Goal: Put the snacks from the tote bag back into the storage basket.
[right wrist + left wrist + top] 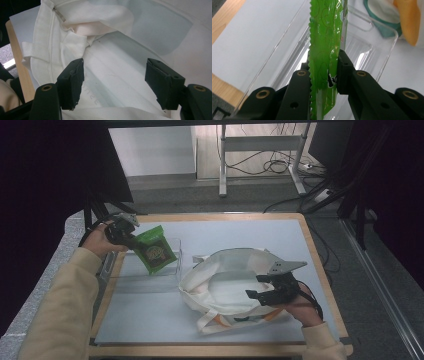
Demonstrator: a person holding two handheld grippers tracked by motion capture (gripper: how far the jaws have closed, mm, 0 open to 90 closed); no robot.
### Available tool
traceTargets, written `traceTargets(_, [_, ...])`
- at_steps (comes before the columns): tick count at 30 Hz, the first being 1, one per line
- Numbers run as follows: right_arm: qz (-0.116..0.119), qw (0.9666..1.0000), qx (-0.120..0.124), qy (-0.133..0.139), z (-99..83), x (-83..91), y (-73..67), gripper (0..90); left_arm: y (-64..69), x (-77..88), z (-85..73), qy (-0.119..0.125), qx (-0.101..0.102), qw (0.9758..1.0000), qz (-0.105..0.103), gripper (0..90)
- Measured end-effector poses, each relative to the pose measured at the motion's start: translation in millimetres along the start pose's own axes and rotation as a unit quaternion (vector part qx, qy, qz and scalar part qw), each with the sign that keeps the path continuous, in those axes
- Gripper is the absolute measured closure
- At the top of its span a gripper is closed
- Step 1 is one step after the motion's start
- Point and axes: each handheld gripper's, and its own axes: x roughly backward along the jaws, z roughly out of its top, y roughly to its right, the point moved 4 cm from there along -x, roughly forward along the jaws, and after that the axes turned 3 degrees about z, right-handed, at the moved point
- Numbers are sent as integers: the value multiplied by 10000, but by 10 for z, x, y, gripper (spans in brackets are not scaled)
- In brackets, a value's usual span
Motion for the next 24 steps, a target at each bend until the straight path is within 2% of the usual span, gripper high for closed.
traceTargets(3, [8, 10000, 22, -31, -1, -18, -11, 314, 14, -33, -5, -51, -36, 10000, -23, 767])
traceTargets(10, [24, 10000, 33, -74, -4, -50, -11, 313, 9, -228, 76, -398, -123, 9991, -31, 767])
traceTargets(14, [7, 9999, 1, -101, -19, -62, 9, 313, -34, -310, 197, -355, -127, 9993, 5, 761])
traceTargets(17, [-2, 9999, -1, -109, -23, -65, 12, 313, -79, -383, 285, -376, -186, 9987, 282, 730])
traceTargets(19, [-6, 9999, 6, -113, -22, -66, 8, 312, -113, -437, 330, -315, -148, 9982, 483, 701])
traceTargets(24, [-4, 9999, 15, -133, -26, -70, 4, 311, -155, -574, 370, -246, -173, 9960, 846, 612])
